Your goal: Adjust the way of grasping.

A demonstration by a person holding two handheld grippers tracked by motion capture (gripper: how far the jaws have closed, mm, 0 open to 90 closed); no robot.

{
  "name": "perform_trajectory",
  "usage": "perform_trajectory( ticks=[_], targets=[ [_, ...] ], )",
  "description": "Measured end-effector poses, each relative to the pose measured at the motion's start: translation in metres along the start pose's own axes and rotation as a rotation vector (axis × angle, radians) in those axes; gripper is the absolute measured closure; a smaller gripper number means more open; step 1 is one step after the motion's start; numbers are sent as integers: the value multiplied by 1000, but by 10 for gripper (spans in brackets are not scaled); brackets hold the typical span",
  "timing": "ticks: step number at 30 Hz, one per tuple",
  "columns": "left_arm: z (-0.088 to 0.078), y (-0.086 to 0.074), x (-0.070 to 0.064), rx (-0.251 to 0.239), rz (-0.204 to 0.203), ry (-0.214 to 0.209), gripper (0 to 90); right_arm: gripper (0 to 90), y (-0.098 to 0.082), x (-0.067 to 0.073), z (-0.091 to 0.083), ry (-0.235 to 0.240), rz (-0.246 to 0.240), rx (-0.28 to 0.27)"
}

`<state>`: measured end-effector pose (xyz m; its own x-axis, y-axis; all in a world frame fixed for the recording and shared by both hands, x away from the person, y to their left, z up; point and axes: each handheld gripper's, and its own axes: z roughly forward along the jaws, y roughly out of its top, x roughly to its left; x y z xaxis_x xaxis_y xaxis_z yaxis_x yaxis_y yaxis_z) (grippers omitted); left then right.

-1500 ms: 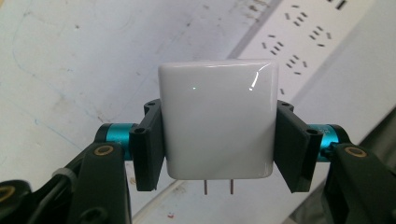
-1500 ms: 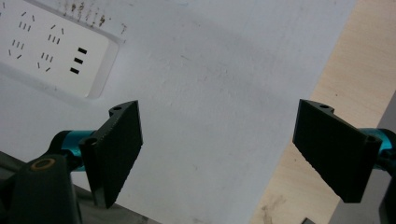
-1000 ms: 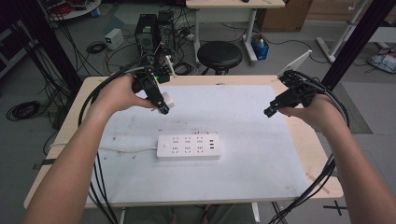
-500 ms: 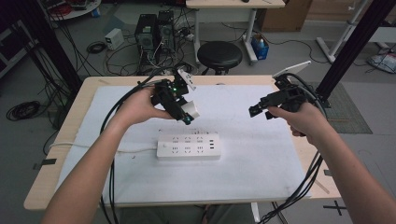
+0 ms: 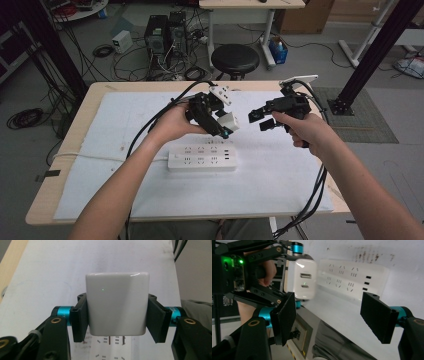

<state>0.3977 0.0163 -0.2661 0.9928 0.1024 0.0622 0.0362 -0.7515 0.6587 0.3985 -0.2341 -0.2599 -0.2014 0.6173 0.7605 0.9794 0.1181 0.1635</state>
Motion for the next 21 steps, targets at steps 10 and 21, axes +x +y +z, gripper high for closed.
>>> perform_trajectory(
  ticks=[10, 21],
  targets=[
    [9, 6, -5, -22, 43, 0, 424, 343, 5, 6, 16, -9, 6, 37],
    [13, 10, -10, -58, 92, 27, 424, 485, 8, 9, 29, 3, -9, 58]
  ],
)
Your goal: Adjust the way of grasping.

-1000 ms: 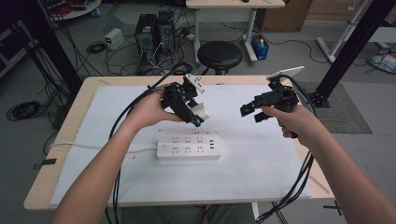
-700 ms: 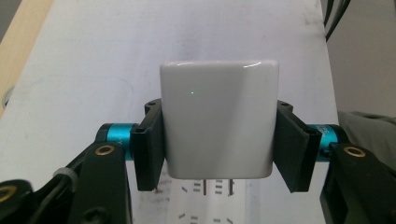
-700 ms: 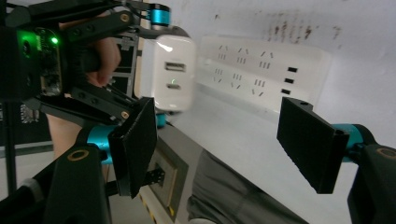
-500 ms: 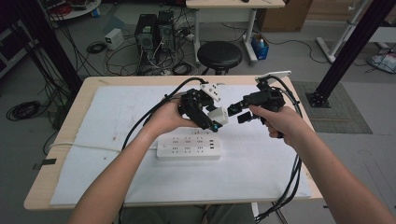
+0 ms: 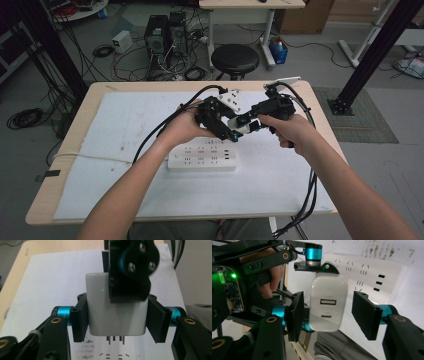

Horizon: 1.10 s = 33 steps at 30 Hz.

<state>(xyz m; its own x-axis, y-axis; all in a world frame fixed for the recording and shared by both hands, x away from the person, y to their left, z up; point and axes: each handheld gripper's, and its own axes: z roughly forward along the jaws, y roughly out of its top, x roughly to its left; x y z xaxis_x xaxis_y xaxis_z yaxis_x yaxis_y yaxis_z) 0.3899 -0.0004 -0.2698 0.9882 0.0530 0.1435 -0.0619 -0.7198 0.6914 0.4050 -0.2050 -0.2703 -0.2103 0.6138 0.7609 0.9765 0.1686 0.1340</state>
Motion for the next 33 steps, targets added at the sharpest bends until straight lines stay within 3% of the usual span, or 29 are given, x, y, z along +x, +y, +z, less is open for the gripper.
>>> perform_trajectory(
  ticks=[3, 10, 13, 14, 15, 18, 21, 22, 25, 26, 28, 32, 33],
  targets=[
    [1, 0, -2, 13, 24, 11, 424, 590, 0, 0, -1, -4, -14, -21],
    [6, 2, -6, 27, 76, 59, 424, 610, -1, -4, -2, 5, -17, -30],
    [8, 2, -8, 43, 55, 98, 411, 622, -1, -4, -3, -3, -37, -50],
    [8, 2, -8, 43, 55, 98, 351, 622, -1, -4, -3, -3, -37, -50],
    [5, 0, -5, 124, 34, 139, 297, 622, 0, -4, -7, -45, -69, -69],
    [-2, -11, 1, 202, -22, 150, 255, 622, 2, -3, -16, -103, -116, -82],
    [-22, -30, 12, 313, -112, 172, 255, 623, 3, 1, -31, -239, -221, -90],
    [-29, -36, 16, 354, -144, 167, 255, 623, 4, 4, -35, -314, -272, -90],
    [-51, -51, 22, 474, -213, 199, 255, 623, 6, 10, -42, -456, -383, -46],
    [-63, -58, 25, 513, -254, 191, 255, 623, 6, 12, -43, -478, -406, -35],
    [-79, -67, 27, 560, -310, 173, 255, 623, 7, 19, -44, -586, -492, 4],
    [-109, -89, 29, 679, -432, 155, 255, 623, 10, 28, -44, -745, -596, 87],
    [-116, -95, 30, 716, -469, 141, 255, 623, 11, 29, -44, -745, -601, 102]
  ],
)
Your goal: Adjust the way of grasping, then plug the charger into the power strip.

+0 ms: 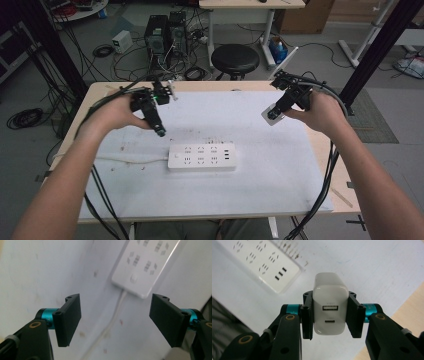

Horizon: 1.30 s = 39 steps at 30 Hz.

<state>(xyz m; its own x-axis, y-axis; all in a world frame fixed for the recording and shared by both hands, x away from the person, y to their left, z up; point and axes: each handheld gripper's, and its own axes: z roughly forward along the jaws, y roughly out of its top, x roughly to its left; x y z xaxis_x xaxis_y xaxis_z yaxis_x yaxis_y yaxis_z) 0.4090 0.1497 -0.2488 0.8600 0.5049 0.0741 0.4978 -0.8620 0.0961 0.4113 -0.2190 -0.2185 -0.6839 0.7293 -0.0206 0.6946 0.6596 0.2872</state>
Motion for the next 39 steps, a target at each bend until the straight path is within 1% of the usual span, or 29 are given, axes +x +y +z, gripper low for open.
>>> perform_trajectory(
  ticks=[1, 2, 3, 4, 5, 6, 7, 9, 11, 12, 14, 15, 17, 18, 19, 20, 21, 23, 24, 25, 27, 29, 30, 32, 34, 35, 37, 38, 39],
  targets=[
    [-1, -5, 2, 17, -22, -4, 255, 623, 1, 0, -2, -14, -43, 4],
    [-2, -11, 6, 39, -46, -17, 255, 623, 2, 1, -2, -27, -62, 12],
    [-2, -17, 10, 53, -75, -19, 255, 623, 3, 2, -3, -43, -96, 32],
    [-4, -22, 13, 59, -78, -6, 255, 622, 4, 4, -3, -73, -118, 56],
    [-5, -25, 15, 52, -88, 4, 255, 622, 5, 4, -3, -101, -143, 70],
    [-7, -28, 18, 42, -96, 7, 255, 622, 6, 4, -3, -107, -159, 84],
    [-8, -30, 19, 32, -110, 8, 255, 622, 6, 5, -2, -108, -169, 79],
    [-9, -34, 24, 21, -127, 18, 255, 623, 5, 6, -3, -107, -163, 85],
    [-9, -34, 24, 21, -127, 18, 255, 623, 5, 6, -3, -107, -169, 88],
    [-9, -35, 26, 16, -131, 31, 255, 622, 5, 6, -3, -107, -169, 88],
    [-9, -34, 25, 8, -128, 30, 255, 622, 5, 6, -3, -101, -188, 89],
    [-10, -33, 25, 6, -120, 35, 255, 622, 6, 7, -3, -95, -181, 89],
    [-11, -32, 23, -2, -114, 44, 255, 622, 7, 9, -4, -97, -189, 74],
    [-12, -32, 22, -4, -104, 40, 255, 622, 7, 10, -3, -93, -204, 74],
    [-12, -31, 21, -9, -104, 44, 255, 622, 8, 12, -3, -98, -212, 77],
    [-12, -31, 21, -9, -104, 44, 255, 622, 8, 12, -3, -98, -212, 77],
    [-13, -31, 20, -11, -97, 49, 255, 622, 10, 14, -1, -100, -234, 77],
    [-13, -31, 20, -12, -96, 53, 255, 622, 15, 18, 4, -107, -271, 69],
    [-13, -31, 18, -17, -102, 54, 255, 622, 17, 19, 6, -104, -284, 64],
    [-13, -31, 18, -20, -97, 55, 255, 622, 19, 21, 8, -97, -293, 69],
    [-11, -32, 16, -30, -94, 61, 255, 622, 24, 26, 13, -94, -350, 53],
    [-10, -32, 15, -33, -86, 70, 255, 622, 30, 31, 21, -63, -381, 34],
    [-9, -33, 14, -39, -86, 76, 255, 622, 32, 33, 25, -56, -398, 28],
    [-7, -34, 12, -46, -83, 85, 255, 622, 36, 41, 37, -24, -477, 24],
    [-4, -36, 9, -40, -77, 87, 255, 622, 39, 51, 47, -24, -542, 41],
    [-3, -36, 8, -39, -67, 91, 255, 622, 41, 57, 55, -14, -596, 45],
    [-1, -38, 5, -38, -63, 95, 255, 622, 44, 67, 67, 1, -631, 75],
    [-1, -38, 3, -39, -61, 95, 255, 622, 46, 70, 73, 12, -653, 79],
    [0, -39, 1, -39, -60, 93, 255, 622, 49, 75, 81, 19, -659, 102]
  ],
)
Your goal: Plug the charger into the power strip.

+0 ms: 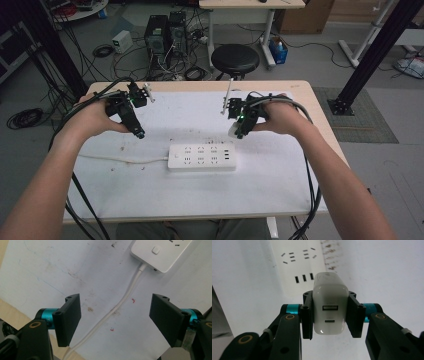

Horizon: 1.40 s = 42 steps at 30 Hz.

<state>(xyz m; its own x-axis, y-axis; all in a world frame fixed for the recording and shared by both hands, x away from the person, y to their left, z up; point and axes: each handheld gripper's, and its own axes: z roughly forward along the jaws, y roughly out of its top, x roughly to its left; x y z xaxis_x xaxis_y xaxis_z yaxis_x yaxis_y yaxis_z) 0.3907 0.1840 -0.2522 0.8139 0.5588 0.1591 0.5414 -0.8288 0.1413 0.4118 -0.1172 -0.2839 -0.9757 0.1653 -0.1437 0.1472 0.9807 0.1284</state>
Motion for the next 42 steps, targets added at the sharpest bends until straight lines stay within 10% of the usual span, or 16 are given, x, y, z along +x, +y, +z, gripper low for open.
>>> perform_trajectory(
  ticks=[9, 21, 33, 42],
  targets=[
    [7, -2, -9, 2, 22, -7, 255, 623, 45, 10, 45, 54, -106, 91],
    [19, -11, -7, 5, 6, -31, 255, 623, 70, 12, 61, 82, -178, 124],
    [27, -10, -9, 11, 14, -58, 255, 631, 80, 19, 76, 53, -246, 191],
    [34, -6, -10, 15, 13, -76, 255, 630, 69, 13, 80, 89, -203, 118]
  ],
)
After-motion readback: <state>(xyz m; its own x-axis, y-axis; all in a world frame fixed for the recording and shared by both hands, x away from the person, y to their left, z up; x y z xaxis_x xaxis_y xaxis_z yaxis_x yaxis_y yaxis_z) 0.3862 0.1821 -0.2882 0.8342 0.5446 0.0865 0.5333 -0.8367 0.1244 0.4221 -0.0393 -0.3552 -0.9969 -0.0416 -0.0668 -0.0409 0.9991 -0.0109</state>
